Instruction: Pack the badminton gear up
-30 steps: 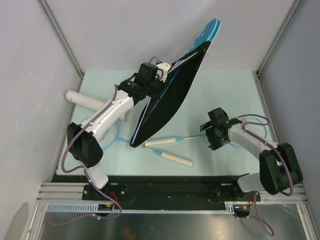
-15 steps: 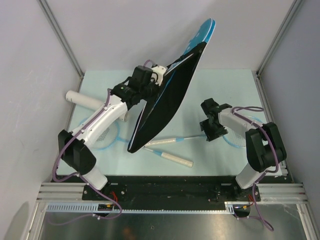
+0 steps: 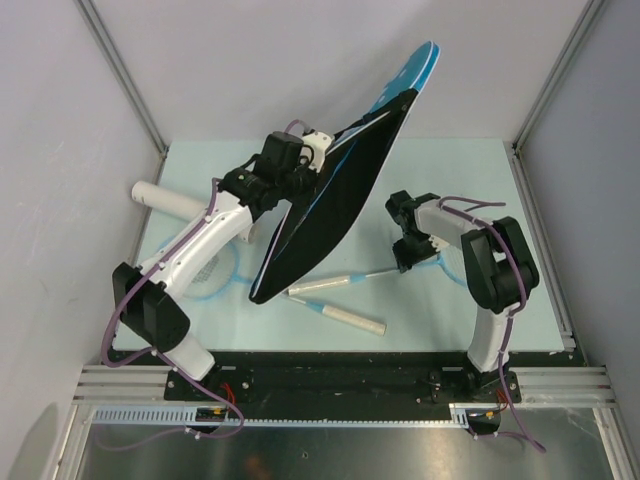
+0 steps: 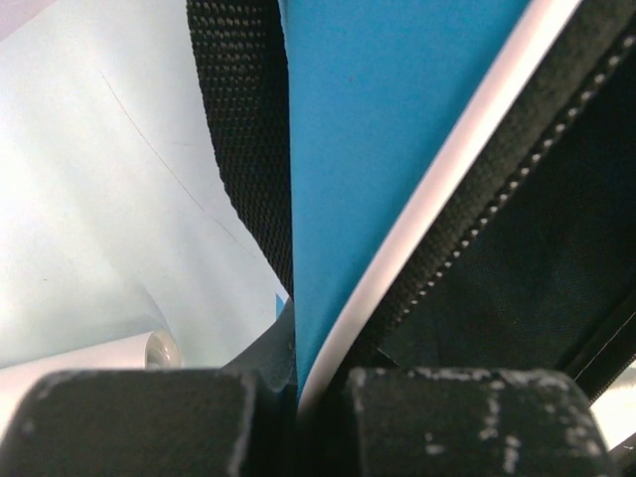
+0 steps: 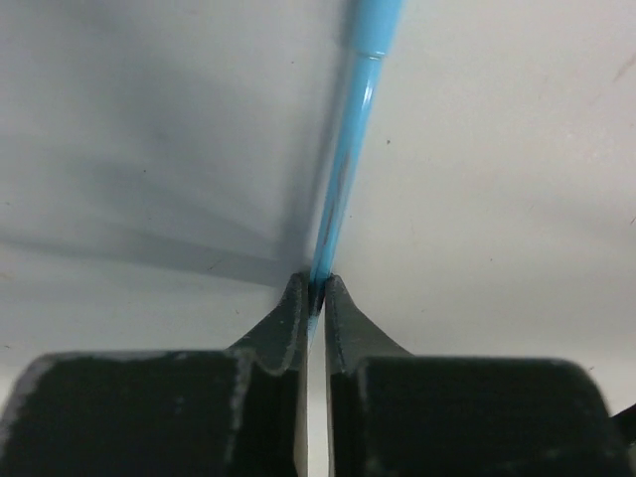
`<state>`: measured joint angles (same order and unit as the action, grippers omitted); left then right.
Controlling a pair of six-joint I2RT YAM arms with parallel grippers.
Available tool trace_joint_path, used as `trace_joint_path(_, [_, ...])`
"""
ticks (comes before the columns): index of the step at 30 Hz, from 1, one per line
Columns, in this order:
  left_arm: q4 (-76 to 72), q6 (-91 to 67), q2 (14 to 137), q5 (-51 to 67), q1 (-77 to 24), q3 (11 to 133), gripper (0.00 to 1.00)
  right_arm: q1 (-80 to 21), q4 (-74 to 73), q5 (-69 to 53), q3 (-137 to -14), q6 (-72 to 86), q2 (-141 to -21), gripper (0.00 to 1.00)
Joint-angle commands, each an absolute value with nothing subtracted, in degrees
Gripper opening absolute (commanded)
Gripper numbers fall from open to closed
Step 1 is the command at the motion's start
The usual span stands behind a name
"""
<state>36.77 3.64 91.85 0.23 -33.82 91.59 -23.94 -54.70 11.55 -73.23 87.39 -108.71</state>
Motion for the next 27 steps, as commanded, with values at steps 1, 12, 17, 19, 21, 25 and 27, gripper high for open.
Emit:
trace_joint_path(1, [33.5,7.1,89.2,1.1,-33.3,91.4,0.00,-24.7,-59.5,13.0,-73.8,88.2,-109.6,0.00])
trace_joint_path(12, [33.7,4.7,95.7,-5.4,-33.2,93.5,0.00,-31.4,-43.1,33.0,-67.8,58.6,-85.5,0.00])
trace_joint_path(17, [33.8,2.9,98.5,-8.1,-33.2,94.1,0.00,-25.1,-30.3,28.4,-60.9,46.5,-72.3,0.00])
trace_joint_path(19, [33.8,2.5,100.9,-6.6,-33.4,94.8,0.00,-21.2,-27.0,22.8,-59.8,41.2,-71.0,0.00])
trace_joint_path(21, [33.8,1.7,103.3,-6.6,-33.6,96.0,0.00,-17.7,-26.5,18.1,-59.9,37.0,-69.0,0.00])
trace_joint_path(25, [33.9,1.7,107.7,-7.0,-34.2,98.3,0.00,-16.5,-34.8,13.5,-63.0,29.7,-68.6,0.00])
trace_joint_path(27, [33.9,1.1,109.3,-7.1,-34.2,99.5,0.00,-16.5,-38.4,10.6,-63.5,28.0,-68.1,0.00])
